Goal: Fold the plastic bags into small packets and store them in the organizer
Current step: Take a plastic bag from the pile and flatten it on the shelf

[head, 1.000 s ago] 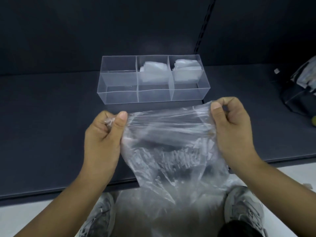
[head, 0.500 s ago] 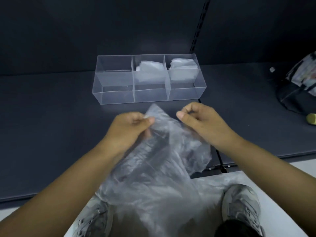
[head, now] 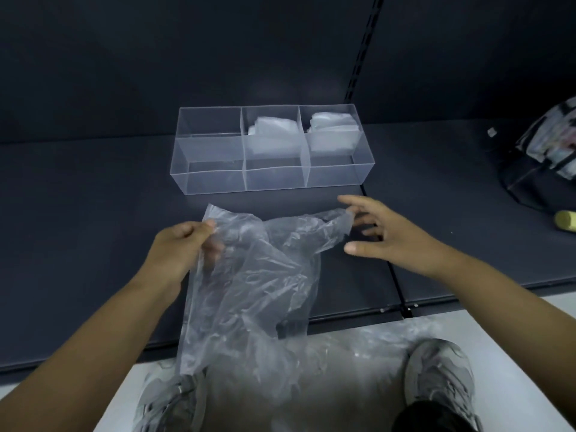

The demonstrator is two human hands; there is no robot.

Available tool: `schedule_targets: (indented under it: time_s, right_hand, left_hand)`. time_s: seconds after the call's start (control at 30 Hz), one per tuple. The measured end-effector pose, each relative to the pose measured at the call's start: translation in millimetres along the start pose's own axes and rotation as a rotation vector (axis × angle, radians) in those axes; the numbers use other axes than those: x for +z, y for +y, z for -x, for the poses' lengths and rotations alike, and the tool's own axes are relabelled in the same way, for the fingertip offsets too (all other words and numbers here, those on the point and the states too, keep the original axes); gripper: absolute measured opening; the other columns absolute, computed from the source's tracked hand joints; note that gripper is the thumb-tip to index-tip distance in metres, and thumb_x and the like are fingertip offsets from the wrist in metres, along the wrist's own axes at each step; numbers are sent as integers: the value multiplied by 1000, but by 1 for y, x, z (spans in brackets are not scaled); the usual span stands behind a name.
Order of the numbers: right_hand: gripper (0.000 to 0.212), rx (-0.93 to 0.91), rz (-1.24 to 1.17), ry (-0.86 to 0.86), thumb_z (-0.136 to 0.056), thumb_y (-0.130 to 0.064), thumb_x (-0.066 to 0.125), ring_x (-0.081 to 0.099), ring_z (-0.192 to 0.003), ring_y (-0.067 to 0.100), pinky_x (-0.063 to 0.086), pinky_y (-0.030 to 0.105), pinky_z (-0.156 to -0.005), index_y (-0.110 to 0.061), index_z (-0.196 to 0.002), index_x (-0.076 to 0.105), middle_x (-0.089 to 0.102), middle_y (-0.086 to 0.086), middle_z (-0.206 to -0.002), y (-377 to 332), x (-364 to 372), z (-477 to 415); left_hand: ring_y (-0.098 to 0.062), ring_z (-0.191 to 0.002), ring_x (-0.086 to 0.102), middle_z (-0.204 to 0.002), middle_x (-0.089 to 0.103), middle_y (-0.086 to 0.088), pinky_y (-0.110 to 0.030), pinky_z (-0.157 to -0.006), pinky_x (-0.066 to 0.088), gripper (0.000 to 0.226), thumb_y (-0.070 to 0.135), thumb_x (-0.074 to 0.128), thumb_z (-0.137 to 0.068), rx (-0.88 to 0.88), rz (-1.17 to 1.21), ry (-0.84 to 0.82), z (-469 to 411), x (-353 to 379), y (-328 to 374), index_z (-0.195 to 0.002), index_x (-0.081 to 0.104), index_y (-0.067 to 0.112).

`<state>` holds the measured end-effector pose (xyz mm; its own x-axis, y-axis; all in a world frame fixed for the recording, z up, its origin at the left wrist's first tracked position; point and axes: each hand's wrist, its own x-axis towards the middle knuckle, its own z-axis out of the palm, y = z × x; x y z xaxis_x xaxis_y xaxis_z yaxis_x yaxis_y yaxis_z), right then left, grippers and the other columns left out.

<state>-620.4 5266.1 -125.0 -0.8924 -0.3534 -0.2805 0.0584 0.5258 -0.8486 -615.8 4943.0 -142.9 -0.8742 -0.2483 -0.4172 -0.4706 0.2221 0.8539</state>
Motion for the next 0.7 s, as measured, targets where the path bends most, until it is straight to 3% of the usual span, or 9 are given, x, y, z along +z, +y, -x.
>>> schedule_targets:
  time_s: [0.1, 0.2, 0.27, 0.33, 0.4, 0.47, 0.57, 0.63, 0.7]
  right_hand:
    - [54, -10, 178, 25, -80, -26, 76, 47, -111, 0, 36, 10, -89, -42, -126, 52, 42, -8, -120, 3, 5, -21]
    - [15, -27, 226, 26, -82, -24, 74, 48, -98, -3, 33, 9, -87, -33, -93, 68, 45, -5, -105, 6, 6, -33]
    - [18, 2, 211, -19, -83, -28, 73, 51, -89, -4, 34, 7, -82, -38, -70, 65, 48, -9, -98, 8, -1, -31]
    - [25, 54, 192, -52, -82, -39, 70, 54, -84, -1, 36, 6, -78, -33, -59, 62, 51, -12, -92, 10, -13, -22]
    - [37, 93, 133, -39, -81, -54, 61, 54, -77, 1, 39, 9, -77, -24, -60, 59, 54, -12, -84, 15, -26, -12]
    - [45, 115, 5, 30, -82, -59, 53, 55, -68, 2, 42, 13, -72, -21, -60, 59, 58, -9, -71, 19, -32, -7]
    - [27, 120, -195, 166, -88, -33, 64, 56, -56, 4, 45, 14, -56, -19, -66, 58, 62, 0, -60, 22, -28, -14]
    - [15, 148, -232, 300, -86, -10, 67, 58, -51, 5, 45, 15, -50, -15, -77, 57, 63, -1, -55, 26, -25, -22]
    - [16, 168, -251, 476, -86, 0, 65, 57, -46, 3, 43, 13, -46, -14, -83, 58, 64, -4, -51, 30, -29, -29]
  left_hand:
    - [-16, -65, 66, -75, 72, -17, -35, -81, 51, 35, 39, 62, -90, -29, 29, 4, -7, 2, 4, -70, 73, 13]
    - [-16, -56, 63, -70, 71, -15, -29, -67, 53, 34, 34, 63, -91, -18, 9, 71, -14, 6, 5, -69, 71, 9]
    - [-9, -48, 60, -58, 69, -2, -20, -54, 53, 32, 29, 64, -91, -24, 30, 118, -19, 6, 3, -67, 69, 10]
    - [-4, -41, 58, -52, 66, 5, -14, -44, 48, 29, 27, 63, -92, -32, 63, 173, -22, 2, -1, -69, 67, 11]
    - [-2, -37, 56, -54, 66, 2, -12, -39, 44, 27, 26, 60, -93, -36, 78, 221, -25, -2, -6, -73, 67, 10]
    - [-1, -37, 55, -63, 67, -1, -15, -44, 45, 27, 27, 59, -94, -29, 69, 229, -28, -4, -9, -73, 67, 12]
    - [-1, -40, 57, -64, 67, 0, -19, -51, 49, 29, 28, 58, -95, -22, 52, 230, -30, 1, -12, -72, 66, 12]
    - [-2, -39, 57, -64, 66, -2, -15, -44, 46, 29, 25, 57, -96, -14, 75, 258, -31, 2, -12, -74, 66, 9]
    - [-8, -47, 60, -65, 63, -2, -14, -40, 44, 30, 24, 55, -96, -10, 84, 312, -33, 0, -13, -71, 64, 10]
